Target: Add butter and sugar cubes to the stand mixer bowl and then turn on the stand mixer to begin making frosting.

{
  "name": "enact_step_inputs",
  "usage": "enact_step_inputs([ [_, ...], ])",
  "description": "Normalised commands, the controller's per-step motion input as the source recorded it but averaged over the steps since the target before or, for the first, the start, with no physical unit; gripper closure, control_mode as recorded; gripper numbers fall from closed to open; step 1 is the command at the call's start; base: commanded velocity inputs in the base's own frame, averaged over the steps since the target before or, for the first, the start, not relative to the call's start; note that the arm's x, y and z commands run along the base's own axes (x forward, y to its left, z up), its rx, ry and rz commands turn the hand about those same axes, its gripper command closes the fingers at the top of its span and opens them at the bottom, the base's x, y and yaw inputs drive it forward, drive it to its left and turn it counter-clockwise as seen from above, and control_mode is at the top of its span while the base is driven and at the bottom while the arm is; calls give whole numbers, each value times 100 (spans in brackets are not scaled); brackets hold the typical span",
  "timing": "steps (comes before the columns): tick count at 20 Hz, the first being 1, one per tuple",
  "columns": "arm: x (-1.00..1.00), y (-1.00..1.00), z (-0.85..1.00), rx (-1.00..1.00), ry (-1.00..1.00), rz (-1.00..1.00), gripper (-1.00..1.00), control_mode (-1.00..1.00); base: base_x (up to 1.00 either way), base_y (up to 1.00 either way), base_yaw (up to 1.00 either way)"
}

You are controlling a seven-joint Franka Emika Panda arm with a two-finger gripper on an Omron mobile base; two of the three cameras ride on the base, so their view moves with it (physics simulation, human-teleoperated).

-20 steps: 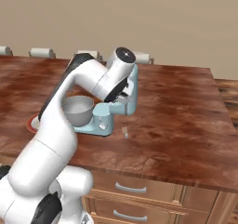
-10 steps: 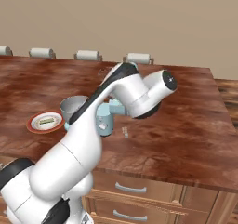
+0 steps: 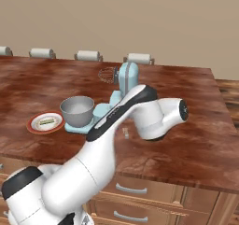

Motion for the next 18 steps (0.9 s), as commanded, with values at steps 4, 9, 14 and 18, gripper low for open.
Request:
enact_step_inputs([
  [4, 0, 0, -34, 0, -26, 22, -100, -100, 0, 0, 0],
  [9, 0, 0, -36, 0, -27, 21, -100, -100, 0, 0, 0],
  [14, 0, 0, -30, -7, -29, 6, -100, -100, 0, 0, 0],
  [18, 0, 6, -28, -16, -25, 0, -100, -100, 0, 0, 0],
])
